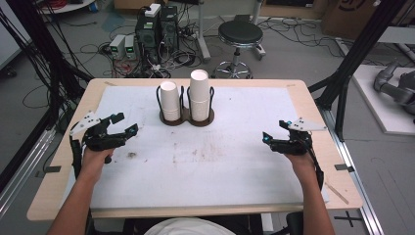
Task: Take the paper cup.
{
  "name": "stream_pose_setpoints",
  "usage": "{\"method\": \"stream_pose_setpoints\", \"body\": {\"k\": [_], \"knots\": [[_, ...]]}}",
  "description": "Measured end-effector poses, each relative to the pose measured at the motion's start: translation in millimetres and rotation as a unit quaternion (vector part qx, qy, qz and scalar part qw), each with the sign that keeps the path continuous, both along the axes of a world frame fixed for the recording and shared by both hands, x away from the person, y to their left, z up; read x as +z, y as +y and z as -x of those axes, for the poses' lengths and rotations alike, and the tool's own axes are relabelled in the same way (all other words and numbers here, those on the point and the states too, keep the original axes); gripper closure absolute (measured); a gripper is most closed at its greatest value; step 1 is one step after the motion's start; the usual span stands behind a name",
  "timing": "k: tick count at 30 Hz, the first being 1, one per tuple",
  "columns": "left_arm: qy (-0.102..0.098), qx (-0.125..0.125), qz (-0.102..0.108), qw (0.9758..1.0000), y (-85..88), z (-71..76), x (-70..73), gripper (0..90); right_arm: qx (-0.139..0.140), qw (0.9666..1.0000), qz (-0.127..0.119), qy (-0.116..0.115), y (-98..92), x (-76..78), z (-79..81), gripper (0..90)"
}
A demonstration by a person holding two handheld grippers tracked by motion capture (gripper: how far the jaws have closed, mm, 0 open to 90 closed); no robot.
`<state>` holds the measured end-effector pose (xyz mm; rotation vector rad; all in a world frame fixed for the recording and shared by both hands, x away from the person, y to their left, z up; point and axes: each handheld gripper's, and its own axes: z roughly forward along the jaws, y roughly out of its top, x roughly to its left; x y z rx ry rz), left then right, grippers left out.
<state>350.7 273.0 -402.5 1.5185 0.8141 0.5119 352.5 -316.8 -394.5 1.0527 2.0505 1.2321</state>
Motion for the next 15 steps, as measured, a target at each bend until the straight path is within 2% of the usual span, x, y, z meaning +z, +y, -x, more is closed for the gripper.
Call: {"method": "stream_pose_setpoints", "body": {"k": [9, 12, 14, 15], "knots": [[0.002, 0.007, 0.002, 1.0, -2.2, 0.4, -0.8, 18.4, -0.011, 0.9998, -0.017, -0.002, -9.7, -1.5, -0.5, 18.2], [0.001, 0.005, 0.0, 1.0, -1.4, 1.8, -1.4, 18.3, 0.002, 0.9997, -0.024, -0.011, -7.7, -0.8, -0.3, 18.3], [0.001, 0.008, 0.0, 1.0, -0.1, 3.1, -2.3, 18.4, 0.009, 0.9993, -0.012, -0.034, 1.4, 0.0, 0.6, 18.2], [0.001, 0.01, 0.001, 0.9999, 0.6, 3.7, -2.5, 18.4, 0.009, 0.9993, -0.012, -0.034, 1.4, 0.0, 0.6, 18.2]]}}
